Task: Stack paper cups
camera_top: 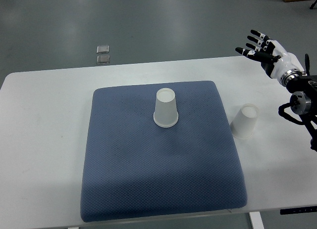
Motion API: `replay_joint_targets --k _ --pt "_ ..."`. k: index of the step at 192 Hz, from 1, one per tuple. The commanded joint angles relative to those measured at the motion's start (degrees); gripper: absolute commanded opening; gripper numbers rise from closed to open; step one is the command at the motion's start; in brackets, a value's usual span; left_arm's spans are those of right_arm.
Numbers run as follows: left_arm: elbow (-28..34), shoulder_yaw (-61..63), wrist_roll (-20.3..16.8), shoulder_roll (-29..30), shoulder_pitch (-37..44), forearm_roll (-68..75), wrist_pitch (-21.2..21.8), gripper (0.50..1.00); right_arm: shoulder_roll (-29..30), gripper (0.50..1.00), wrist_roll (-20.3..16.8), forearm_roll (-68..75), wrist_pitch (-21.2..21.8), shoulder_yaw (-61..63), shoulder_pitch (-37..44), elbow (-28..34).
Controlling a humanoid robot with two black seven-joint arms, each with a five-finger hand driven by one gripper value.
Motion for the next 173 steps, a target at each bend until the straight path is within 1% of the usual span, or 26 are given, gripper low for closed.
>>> replay_joint_targets --k 1,145,173 --pt "0.18 -0.05 0.02 0.0 0.09 0.0 0.0 1.0 0.0 0.917 0.0 0.09 0.0 -0.08 0.0 0.0" --pt "0.1 -0.05 -0.06 0.0 0.17 -0.44 0.0 1.0 -0.18 0.917 0.0 0.09 0.26 -0.26 0.09 -0.08" --pt "0.1 -0.05 -0.06 0.0 0.17 -0.44 0.0 1.0 -1.23 0.917 0.0 0.09 0.44 -0.08 0.0 -0.17"
